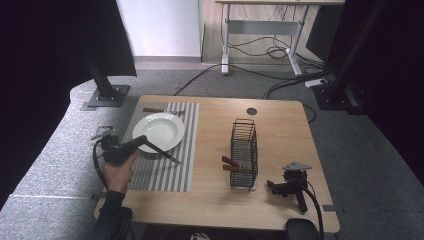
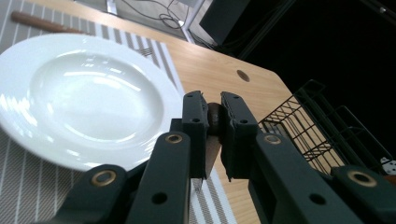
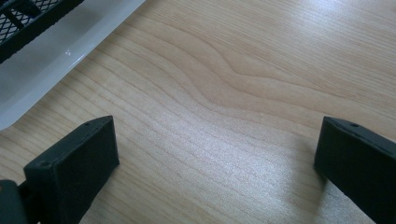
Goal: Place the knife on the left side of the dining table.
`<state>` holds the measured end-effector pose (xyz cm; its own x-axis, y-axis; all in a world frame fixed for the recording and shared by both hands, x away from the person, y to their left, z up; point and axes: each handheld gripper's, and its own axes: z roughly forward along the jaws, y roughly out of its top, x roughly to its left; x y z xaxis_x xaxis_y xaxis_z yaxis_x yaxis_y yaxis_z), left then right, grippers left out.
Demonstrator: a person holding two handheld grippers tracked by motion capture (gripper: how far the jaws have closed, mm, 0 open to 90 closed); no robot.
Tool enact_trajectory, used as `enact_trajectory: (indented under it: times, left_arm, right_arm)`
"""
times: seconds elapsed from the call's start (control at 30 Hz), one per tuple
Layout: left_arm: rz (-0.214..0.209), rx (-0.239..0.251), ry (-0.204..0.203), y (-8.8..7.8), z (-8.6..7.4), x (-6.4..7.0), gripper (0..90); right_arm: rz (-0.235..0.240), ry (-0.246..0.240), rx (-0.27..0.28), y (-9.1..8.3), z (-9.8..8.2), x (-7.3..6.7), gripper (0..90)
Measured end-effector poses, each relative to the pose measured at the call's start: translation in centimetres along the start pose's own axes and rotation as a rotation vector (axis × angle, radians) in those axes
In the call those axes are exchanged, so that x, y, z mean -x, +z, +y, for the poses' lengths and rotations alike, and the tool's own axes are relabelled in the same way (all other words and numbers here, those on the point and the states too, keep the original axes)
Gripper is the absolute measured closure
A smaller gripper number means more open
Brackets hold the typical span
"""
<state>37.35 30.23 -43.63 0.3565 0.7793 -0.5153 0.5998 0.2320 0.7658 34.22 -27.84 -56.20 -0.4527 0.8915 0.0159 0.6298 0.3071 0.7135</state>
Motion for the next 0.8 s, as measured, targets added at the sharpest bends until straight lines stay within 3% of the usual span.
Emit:
enact_trajectory:
  times: [0.23, 0.37, 0.53, 0.8]
  left_arm:
    - [0.035, 0.006, 0.007, -0.2, -0.3, -1.0, 79.0]
    - [0.090, 0.013, 0.036, -0.1, -0.6, -1.6, 76.8]
    - [0.132, 0.020, 0.039, 0.1, -1.1, -2.9, 73.2]
    - [0.167, 0.022, 0.038, 0.5, -1.9, -4.6, 69.1]
  right_arm:
    - [0.000, 0.000, 0.000, 0.0, 0.0, 0.0, 0.0]
    - [0.000, 0.000, 0.000, 0.0, 0.0, 0.0, 0.0]
    - [0.000, 0.000, 0.000, 0.0, 0.0, 0.0, 0.0]
    - [0.000, 0.000, 0.000, 0.0, 0.0, 0.0, 0.0]
